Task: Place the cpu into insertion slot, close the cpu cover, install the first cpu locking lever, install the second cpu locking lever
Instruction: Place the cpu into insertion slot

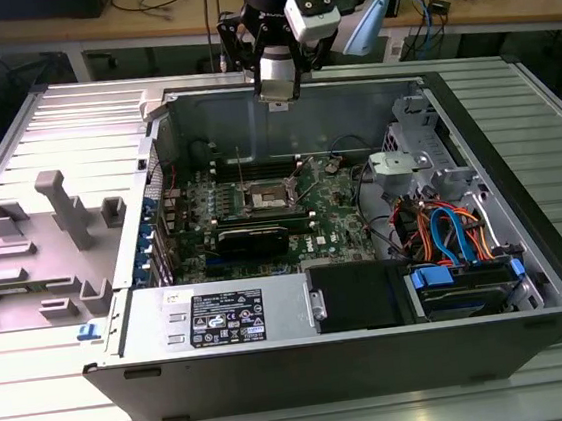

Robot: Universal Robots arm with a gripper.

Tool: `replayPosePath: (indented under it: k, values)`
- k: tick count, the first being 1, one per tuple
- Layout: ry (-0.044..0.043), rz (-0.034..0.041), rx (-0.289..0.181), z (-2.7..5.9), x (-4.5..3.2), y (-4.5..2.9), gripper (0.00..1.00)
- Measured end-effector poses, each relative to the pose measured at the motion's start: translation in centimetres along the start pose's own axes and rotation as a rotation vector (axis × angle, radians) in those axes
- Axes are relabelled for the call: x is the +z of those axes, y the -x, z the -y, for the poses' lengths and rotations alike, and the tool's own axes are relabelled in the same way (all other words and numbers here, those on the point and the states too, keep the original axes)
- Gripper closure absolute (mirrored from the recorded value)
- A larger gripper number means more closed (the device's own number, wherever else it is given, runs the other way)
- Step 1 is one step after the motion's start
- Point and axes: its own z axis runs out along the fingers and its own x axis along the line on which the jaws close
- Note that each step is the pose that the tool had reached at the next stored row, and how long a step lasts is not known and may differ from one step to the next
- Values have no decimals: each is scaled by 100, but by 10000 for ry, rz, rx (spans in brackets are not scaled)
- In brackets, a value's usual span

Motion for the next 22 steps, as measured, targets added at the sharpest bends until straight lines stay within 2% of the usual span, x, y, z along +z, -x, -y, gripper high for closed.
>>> replayPosePath:
  k: [3,10,15,18,22]
  values:
    - [-1,4,51,0,0,0,45]
    - [8,43,529,2,5,0,45]
    - [19,97,1178,3,18,1,45]
    - [21,116,1410,4,20,1,45]
    - [22,118,1427,4,20,1,45]
